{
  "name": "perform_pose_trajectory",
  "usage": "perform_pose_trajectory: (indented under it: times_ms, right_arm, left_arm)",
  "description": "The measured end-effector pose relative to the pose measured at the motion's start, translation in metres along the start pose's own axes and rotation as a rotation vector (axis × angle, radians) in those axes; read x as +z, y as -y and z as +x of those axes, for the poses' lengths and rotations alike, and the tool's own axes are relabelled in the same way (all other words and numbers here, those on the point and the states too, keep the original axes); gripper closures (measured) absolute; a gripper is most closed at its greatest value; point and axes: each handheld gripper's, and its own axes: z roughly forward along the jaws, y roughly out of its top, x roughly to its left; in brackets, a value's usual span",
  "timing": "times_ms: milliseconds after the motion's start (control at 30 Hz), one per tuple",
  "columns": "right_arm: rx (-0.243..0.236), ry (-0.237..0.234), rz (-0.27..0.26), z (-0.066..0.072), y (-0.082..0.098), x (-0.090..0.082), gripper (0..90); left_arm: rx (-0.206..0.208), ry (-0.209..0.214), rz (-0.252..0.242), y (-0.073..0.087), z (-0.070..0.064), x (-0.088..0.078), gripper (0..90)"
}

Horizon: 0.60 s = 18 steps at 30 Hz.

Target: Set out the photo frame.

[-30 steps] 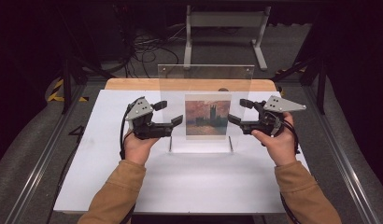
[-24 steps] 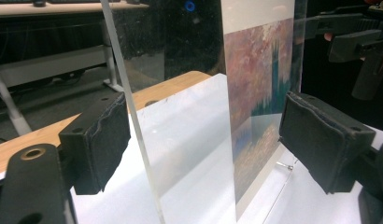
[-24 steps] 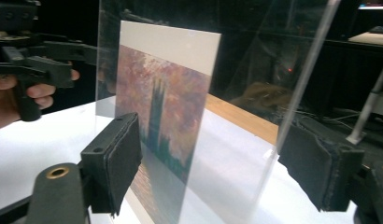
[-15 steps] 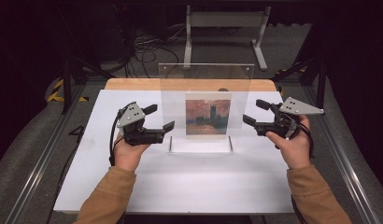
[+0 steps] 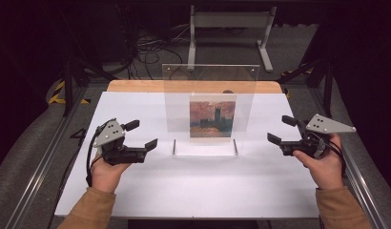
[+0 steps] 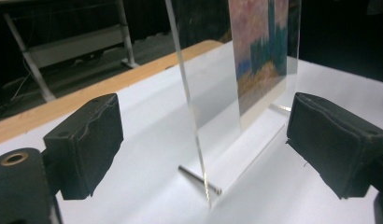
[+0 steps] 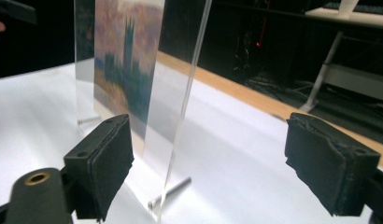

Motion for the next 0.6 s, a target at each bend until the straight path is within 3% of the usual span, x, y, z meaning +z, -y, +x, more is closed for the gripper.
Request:
perform_pose_trajectory:
  times_ms: [233, 333, 400, 600]
  right_arm:
    - [0.042, 0.028, 0.031, 0.002, 0.040, -0.016, 15.4]
    - [0.062, 0.056, 0.028, 0.002, 0.059, -0.020, 16.8]
    - [0.069, 0.087, 0.039, 0.000, 0.074, -0.021, 17.2]
    - [0.091, 0.082, 0.047, -0.001, 0.088, -0.014, 17.5]
  left_arm:
    - [-0.028, -0.045, 0.046, 0.038, 0.008, -0.018, 10.2]
    - [-0.038, -0.084, 0.045, 0.055, 0.013, -0.025, 10.2]
    - [-0.068, -0.096, 0.043, 0.065, 0.018, -0.027, 10.0]
    - [-0.095, -0.103, 0.040, 0.072, 0.023, -0.027, 9.8]
